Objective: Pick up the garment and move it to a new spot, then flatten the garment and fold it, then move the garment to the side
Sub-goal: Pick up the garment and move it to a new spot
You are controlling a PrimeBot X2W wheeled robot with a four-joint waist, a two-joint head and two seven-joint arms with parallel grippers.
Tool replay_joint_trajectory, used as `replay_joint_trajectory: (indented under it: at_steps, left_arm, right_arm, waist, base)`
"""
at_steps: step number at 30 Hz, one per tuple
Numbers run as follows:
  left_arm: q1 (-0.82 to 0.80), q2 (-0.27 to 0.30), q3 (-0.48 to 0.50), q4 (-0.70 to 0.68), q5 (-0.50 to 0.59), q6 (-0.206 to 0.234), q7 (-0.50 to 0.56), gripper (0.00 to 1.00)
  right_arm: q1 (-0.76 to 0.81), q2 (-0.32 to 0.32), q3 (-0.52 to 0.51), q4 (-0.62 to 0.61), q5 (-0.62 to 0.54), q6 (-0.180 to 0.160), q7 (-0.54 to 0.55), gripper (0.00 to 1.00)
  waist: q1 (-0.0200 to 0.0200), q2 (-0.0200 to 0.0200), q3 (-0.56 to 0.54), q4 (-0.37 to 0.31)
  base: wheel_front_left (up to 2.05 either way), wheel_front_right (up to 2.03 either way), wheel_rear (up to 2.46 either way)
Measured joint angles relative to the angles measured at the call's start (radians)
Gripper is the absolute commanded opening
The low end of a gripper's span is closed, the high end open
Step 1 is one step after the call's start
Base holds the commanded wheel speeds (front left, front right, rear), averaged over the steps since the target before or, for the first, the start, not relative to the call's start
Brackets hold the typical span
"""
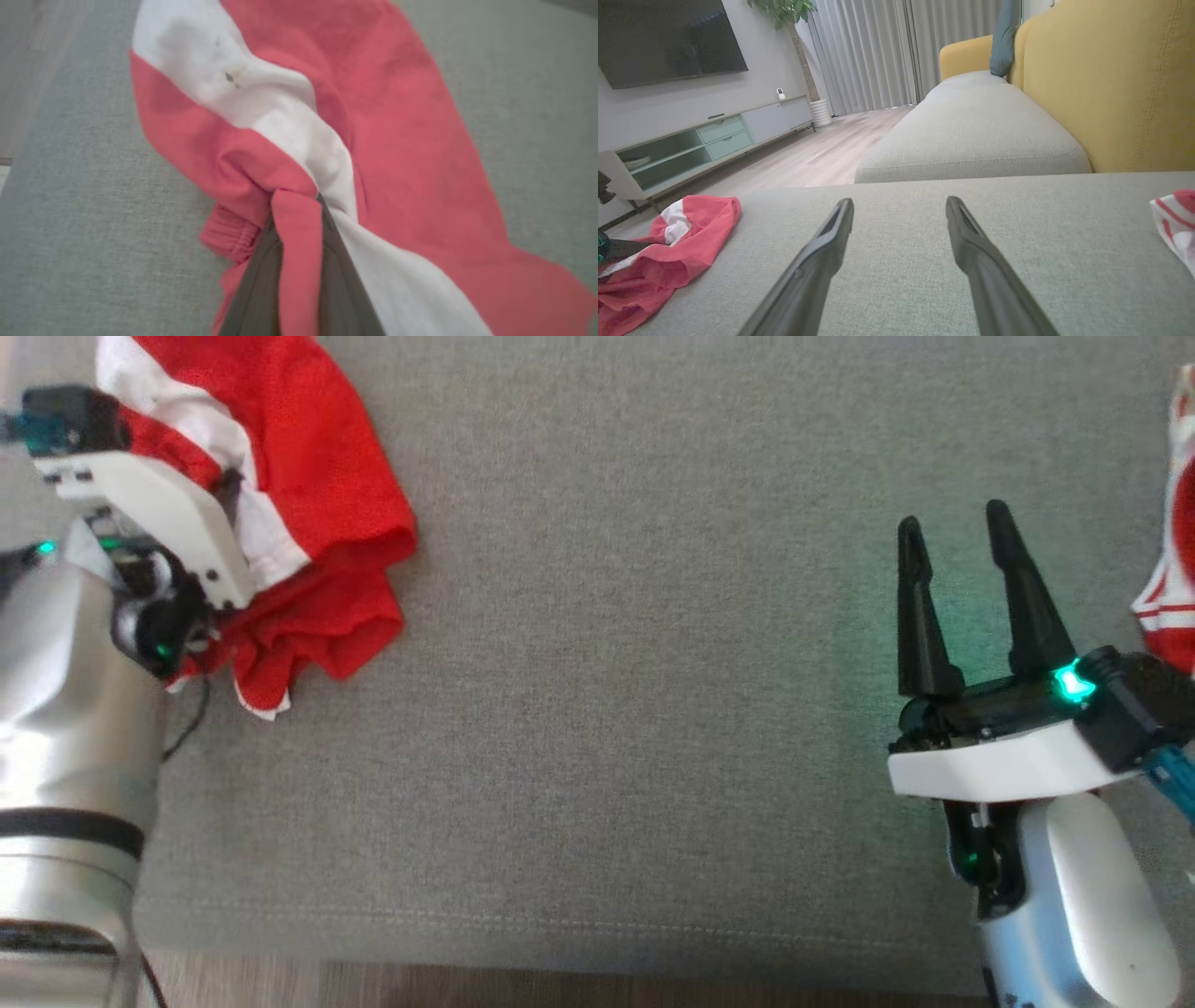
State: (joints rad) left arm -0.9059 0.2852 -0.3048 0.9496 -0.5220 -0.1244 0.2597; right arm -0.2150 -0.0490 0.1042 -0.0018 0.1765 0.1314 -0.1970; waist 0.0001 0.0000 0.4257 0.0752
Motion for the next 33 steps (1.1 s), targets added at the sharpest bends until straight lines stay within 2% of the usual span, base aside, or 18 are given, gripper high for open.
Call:
replay_joint_trajectory:
  at_steps: [4,10,15,21,26,29,33]
  left_arm:
    - [0.029,-0.044,0.027,-0.014,-0.051,0.000,-0.100,0.00]
    - [0.047,-0.078,0.037,-0.077,-0.066,0.002,-0.203,0.00]
    - [0.105,-0.122,0.049,-0.164,-0.079,0.030,-0.272,0.00]
    - [0.200,-0.189,0.050,-0.285,-0.079,0.119,-0.339,0.00]
    - [0.261,-0.244,0.016,-0.385,-0.103,0.175,-0.378,0.00]
    - [0.287,-0.255,-0.033,-0.424,-0.132,0.221,-0.411,0.00]
    - [0.302,-0.253,-0.157,-0.482,-0.270,0.298,-0.461,0.00]
  right_arm:
    - [0.002,0.000,0.012,0.024,0.010,0.000,-0.006,1.00]
    - [0.027,0.000,0.019,0.048,0.024,0.000,-0.013,1.00]
    - [0.057,0.000,0.025,0.065,0.040,0.000,-0.016,1.00]
    - [0.070,0.000,0.024,0.070,0.051,0.000,-0.023,1.00]
    - [0.076,0.000,0.009,0.070,0.051,0.000,-0.023,1.00]
    - [0.079,0.000,0.000,0.070,0.051,0.000,-0.023,1.00]
    - [0.079,0.001,0.001,0.068,0.051,0.000,-0.023,1.00]
  waist:
    - [0.0000,0.0000,-0.052,-0.009]
    - [0.0000,0.0000,-0.127,-0.020]
    - [0.0000,0.0001,-0.196,-0.036]
    - [-0.0001,0.0001,-0.250,-0.067]
    - [-0.0001,0.0001,-0.265,-0.091]
    - [-0.0001,0.0001,-0.265,-0.101]
    - [-0.0001,0.0001,-0.258,-0.123]
  base:
    - [0.00,0.00,0.00]
    - [0.00,0.00,0.00]
    - [0.00,0.00,0.00]
    - [0.00,0.00,0.00]
    - [0.00,0.00,0.00]
    - [0.00,0.00,0.00]
    - [0.00,0.00,0.00]
